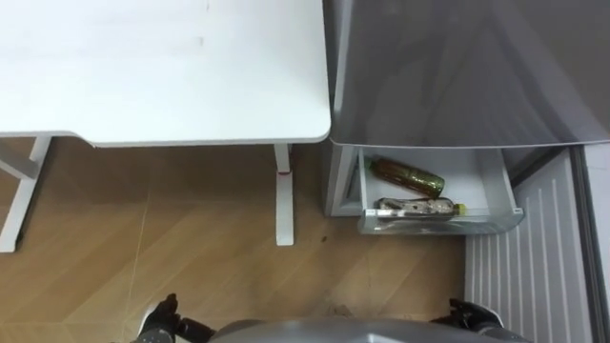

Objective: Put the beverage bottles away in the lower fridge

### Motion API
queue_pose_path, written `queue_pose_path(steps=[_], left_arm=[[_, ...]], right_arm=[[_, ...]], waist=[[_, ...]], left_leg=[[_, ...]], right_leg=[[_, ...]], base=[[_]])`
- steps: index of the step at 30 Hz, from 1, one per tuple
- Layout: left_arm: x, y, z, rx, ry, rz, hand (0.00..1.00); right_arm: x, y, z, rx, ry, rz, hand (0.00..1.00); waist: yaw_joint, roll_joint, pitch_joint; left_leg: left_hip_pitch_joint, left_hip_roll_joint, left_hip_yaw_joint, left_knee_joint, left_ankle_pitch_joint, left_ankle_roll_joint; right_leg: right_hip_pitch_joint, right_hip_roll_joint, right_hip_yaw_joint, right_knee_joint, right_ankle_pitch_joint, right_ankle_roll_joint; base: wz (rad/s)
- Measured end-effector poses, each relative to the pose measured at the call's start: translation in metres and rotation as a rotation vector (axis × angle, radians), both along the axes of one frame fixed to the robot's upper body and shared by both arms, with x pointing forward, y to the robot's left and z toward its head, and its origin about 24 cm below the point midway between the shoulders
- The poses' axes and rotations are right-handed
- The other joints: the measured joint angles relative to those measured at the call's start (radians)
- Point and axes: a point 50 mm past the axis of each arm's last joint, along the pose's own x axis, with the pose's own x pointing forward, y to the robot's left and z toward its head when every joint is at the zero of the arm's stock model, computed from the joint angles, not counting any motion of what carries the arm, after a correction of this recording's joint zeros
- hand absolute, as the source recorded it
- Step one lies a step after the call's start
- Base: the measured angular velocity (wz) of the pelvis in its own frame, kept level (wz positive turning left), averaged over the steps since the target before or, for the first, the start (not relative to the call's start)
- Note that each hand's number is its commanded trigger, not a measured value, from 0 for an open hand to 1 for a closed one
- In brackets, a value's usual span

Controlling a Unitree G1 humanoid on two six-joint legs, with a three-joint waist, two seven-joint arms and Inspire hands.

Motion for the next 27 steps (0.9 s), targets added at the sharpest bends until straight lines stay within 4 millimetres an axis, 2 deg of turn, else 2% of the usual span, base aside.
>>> queue_pose_path(steps=[2, 11, 12, 18, 24, 27], left_arm=[[-0.003, 0.0, 0.0, 0.001, 0.004, 0.001, 0.0], [-0.005, 0.0, 0.0, -0.002, -0.016, 0.016, 0.0], [-0.005, 0.0, 0.0, -0.002, -0.016, 0.017, 0.0], [-0.004, -0.002, 0.0, -0.006, -0.019, 0.018, 0.0], [-0.004, -0.004, -0.001, -0.007, -0.02, 0.015, 0.0], [-0.005, -0.005, -0.001, -0.01, -0.021, 0.016, 0.0]], right_arm=[[-0.002, 0.0, 0.0, 0.001, 0.002, -0.01, 0.0], [-0.006, 0.001, -0.001, 0.019, -0.003, -0.074, 0.0], [-0.007, 0.001, -0.001, 0.021, -0.003, -0.086, 0.0], [-0.009, 0.001, -0.001, 0.022, -0.005, -0.132, 0.0], [-0.012, 0.001, -0.002, 0.029, -0.012, -0.206, 0.0], [-0.015, 0.001, -0.002, 0.041, -0.022, -0.302, 0.0]], waist=[[0.0, 0.001, -0.0031], [0.003, -0.002, -0.0041], [0.003, 0.003, -0.0016], [0.003, 0.011, 0.0], [-0.001, 0.019, -0.0015], [0.0, 0.025, -0.0043]], left_leg=[[0.003, 0.0, 0.0, 0.0, 0.0, 0.0], [0.01, 0.0, 0.0, 0.0, 0.0, 0.0], [0.011, 0.0, 0.001, 0.0, 0.0, 0.0], [0.01, 0.001, 0.003, -0.002, -0.001, 0.0], [-0.003, 0.001, 0.002, 0.0, -0.001, 0.0], [-0.016, 0.003, 0.001, 0.007, -0.002, 0.0]], right_leg=[[0.001, 0.0, 0.0, 0.0, 0.0, 0.0], [-0.001, 0.0, 0.0, -0.002, 0.0, 0.0], [-0.001, 0.0, 0.0, -0.002, 0.0, 0.0], [-0.005, 0.0, 0.001, 0.0, 0.0, 0.0], [-0.017, 0.0, -0.003, 0.004, 0.0, 0.0], [-0.03, -0.001, -0.029, 0.011, 0.0, 0.0]], base=[[0.0], [0.0], [0.0], [-0.01], [0.0], [0.0]])
